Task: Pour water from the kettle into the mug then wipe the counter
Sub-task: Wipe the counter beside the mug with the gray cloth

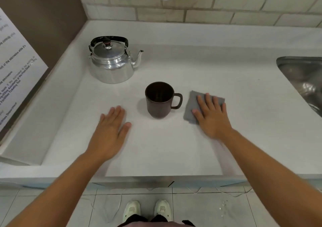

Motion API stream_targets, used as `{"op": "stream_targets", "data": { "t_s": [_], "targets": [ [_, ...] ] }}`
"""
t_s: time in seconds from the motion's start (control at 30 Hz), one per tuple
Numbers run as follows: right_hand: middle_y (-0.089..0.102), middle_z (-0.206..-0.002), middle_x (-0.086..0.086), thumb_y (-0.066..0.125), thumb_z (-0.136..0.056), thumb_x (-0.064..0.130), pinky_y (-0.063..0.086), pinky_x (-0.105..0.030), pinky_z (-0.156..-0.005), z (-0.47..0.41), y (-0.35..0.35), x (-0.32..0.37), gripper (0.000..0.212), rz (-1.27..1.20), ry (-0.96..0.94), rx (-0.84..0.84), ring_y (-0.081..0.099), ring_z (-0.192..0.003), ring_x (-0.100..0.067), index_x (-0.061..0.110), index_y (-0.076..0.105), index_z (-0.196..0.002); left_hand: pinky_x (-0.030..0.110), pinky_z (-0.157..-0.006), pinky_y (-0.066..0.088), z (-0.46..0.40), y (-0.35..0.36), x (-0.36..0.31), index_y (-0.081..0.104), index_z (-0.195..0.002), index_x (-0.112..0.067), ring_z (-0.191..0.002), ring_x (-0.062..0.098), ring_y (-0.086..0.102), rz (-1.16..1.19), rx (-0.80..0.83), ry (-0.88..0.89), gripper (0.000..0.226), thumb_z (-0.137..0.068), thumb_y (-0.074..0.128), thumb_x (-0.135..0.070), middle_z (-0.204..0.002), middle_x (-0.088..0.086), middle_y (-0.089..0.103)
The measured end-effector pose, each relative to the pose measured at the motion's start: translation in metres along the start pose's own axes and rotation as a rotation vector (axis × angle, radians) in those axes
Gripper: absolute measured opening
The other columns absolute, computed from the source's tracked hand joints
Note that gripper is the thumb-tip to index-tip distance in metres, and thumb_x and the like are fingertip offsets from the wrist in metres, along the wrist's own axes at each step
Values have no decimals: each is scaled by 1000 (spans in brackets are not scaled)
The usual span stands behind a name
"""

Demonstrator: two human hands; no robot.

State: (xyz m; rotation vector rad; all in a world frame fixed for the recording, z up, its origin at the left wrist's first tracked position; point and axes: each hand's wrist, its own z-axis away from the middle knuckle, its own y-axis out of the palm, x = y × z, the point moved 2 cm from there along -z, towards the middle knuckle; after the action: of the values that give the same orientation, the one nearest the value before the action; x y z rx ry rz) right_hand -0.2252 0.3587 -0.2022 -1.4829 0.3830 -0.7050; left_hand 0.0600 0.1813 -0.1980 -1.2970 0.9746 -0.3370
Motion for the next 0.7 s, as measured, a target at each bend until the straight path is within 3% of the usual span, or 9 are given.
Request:
{"op": "stream_targets", "data": {
  "t_s": [0.1,0.23,0.3,0.7],
  "targets": [
    [-5,-162,-11,14,-96,52,-1,-54,-116,-54,-7,-6,63,62,35,36,-5,-147,-35,30,-5,-151,32,-116,-8,-3,7,9,8,-152,-14,-147,13,-4,-93,19,-19,66,-99,18,-51,-162,3,5],
    [-6,-163,-7,8,-92,57,-4,-48,-117,-70,-1,13,63,78,-230,102,-8,-148,-31,36,-5,-150,29,-114,-14,-4,12,11,4,-153,-17,-144,7,-12,-152,8,3,69,-97,12,-56,-161,-1,-1],
    [-6,-163,-3,9,-92,59,-6,-46,-118,-64,-3,8,63,28,-238,102,-9,-148,-27,39,-5,-150,28,-114,-15,-3,12,12,3,-153,-18,-143,6,-13,-158,17,3,69,-96,9,-57,-161,-2,-2],
    [-18,-160,6,3,-89,64,-14,-37,-118,102,5,4,68,6,-204,111,-26,-144,-13,35,-15,-148,34,-116,-12,-3,12,9,3,-152,-14,-145,12,-11,-167,40,-2,68,-97,11,-53,-162,2,-2]
  ]
}}
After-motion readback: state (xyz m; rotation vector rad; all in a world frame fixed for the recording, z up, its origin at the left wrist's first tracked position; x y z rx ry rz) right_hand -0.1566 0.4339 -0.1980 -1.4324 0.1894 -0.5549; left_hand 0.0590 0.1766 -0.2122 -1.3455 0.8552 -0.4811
